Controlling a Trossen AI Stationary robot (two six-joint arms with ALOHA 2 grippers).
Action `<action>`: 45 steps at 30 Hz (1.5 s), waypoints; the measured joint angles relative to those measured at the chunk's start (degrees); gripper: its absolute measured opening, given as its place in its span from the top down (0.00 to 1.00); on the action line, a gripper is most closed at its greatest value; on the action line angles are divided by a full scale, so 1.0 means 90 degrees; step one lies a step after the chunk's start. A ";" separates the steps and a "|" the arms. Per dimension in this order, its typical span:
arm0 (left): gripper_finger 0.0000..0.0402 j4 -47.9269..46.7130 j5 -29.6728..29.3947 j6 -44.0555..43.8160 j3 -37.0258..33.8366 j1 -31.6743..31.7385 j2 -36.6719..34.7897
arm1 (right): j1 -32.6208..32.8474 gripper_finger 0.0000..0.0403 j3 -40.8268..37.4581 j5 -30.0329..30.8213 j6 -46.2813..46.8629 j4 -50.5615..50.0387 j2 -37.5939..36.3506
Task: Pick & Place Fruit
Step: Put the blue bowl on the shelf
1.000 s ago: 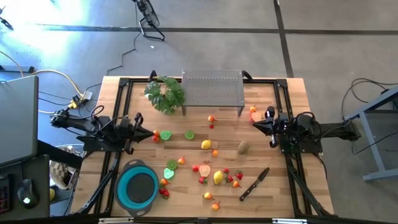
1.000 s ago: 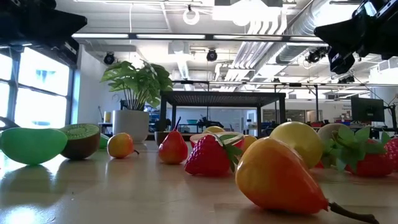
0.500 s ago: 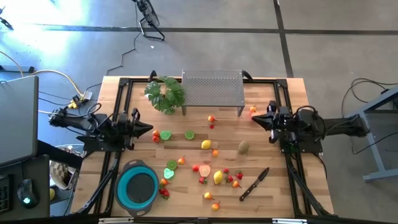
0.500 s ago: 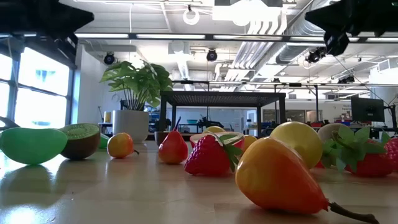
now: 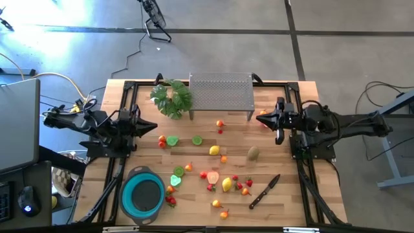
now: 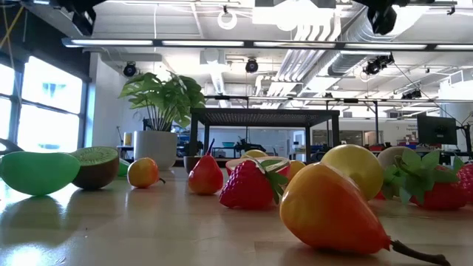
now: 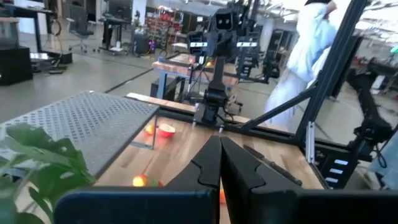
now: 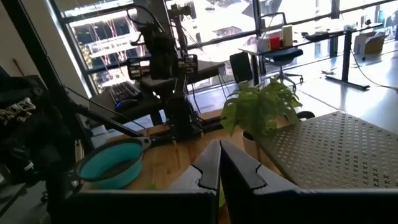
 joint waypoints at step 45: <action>1.00 -0.0482 -0.0055 -0.0410 0.1491 -0.0002 0.1382 | -0.0001 0.97 0.2772 -0.0871 0.0082 -0.3346 0.2540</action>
